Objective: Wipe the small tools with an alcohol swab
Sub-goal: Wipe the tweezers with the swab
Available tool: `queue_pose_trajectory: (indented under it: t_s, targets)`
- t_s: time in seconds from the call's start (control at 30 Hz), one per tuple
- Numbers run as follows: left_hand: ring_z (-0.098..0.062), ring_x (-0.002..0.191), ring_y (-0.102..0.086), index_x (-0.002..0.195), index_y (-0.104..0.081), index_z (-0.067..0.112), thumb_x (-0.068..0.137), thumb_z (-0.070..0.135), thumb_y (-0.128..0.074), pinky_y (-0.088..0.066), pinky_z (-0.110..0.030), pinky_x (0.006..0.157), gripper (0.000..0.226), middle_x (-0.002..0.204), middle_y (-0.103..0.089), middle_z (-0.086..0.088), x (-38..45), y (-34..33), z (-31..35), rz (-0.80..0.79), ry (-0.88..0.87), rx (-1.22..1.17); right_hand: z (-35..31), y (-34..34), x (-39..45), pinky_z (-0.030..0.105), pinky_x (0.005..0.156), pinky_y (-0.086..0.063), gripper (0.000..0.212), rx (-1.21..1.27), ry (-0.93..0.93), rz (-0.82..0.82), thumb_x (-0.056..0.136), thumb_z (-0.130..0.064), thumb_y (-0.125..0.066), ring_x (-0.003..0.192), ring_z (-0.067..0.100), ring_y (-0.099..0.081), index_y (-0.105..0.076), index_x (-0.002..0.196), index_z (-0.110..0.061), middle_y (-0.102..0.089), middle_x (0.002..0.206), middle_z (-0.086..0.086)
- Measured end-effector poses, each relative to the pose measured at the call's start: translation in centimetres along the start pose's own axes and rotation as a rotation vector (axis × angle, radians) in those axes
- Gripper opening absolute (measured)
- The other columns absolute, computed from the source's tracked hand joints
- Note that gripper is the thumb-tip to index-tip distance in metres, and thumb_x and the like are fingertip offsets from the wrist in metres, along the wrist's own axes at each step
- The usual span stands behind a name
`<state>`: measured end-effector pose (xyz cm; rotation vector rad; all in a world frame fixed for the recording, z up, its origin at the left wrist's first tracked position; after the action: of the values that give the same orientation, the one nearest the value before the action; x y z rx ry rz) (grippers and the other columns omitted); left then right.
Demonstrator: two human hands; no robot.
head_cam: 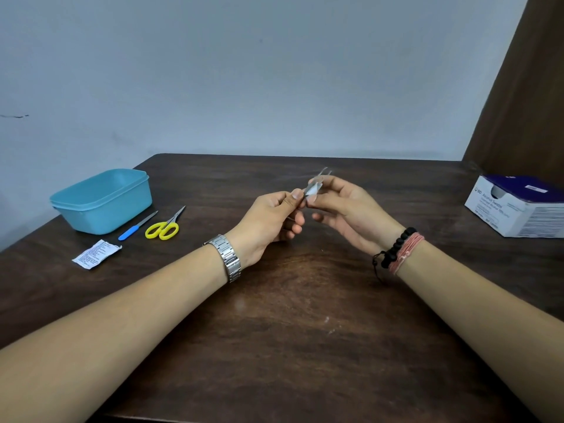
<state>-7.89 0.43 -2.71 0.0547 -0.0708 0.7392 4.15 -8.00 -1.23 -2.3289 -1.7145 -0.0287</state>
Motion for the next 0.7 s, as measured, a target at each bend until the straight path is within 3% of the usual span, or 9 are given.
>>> queue_pose_trajectory:
  t_s: [0.27, 0.47, 0.7]
  targets:
    - [-0.006, 0.051, -0.053, 0.085, -0.059, 0.016, 0.100, 0.039, -0.049, -0.043, -0.018, 0.051, 0.029, 0.059, -0.058, 0.006, 0.0, -0.2, 0.1, -0.005, -0.017, 0.016, -0.4, 0.0, 0.2, 0.018, 0.071, -0.053, 0.015, 0.107, 0.066, 0.046, 0.089, 0.003, -0.062, 0.078, 0.011, -0.065, -0.059, 0.089, -0.012, -0.068, 0.087, 0.003]
    - [-0.005, 0.050, -0.053, 0.085, -0.059, 0.016, 0.100, 0.038, -0.049, -0.043, -0.018, 0.051, 0.028, 0.059, -0.059, 0.006, 0.1, -0.3, 0.0, -0.003, -0.017, -0.014, -0.4, 0.7, 0.3, 0.017, 0.068, -0.053, 0.017, 0.119, 0.117, 0.141, 0.087, 0.005, -0.064, 0.074, 0.007, -0.066, -0.063, 0.097, -0.009, -0.072, 0.078, -0.002]
    - [-0.007, 0.054, -0.056, 0.090, -0.059, 0.015, 0.102, 0.032, -0.047, -0.045, -0.020, 0.053, 0.024, 0.063, -0.063, 0.005, 0.2, -0.3, -0.3, -0.022, -0.057, 0.058, -0.3, 1.1, 0.2, 0.017, 0.067, -0.055, 0.019, 0.057, 0.101, 0.230, 0.086, 0.008, -0.063, 0.067, 0.007, -0.067, -0.063, 0.101, -0.003, -0.069, 0.082, 0.008]
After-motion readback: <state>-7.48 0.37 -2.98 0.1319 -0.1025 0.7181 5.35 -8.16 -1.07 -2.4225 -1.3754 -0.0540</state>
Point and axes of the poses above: each hand's wrist, its own x-axis towards the middle knuckle, its own y-axis out of the back of the hand, z = x × y, the point moved 3 cm from there along x, towards the middle knuckle
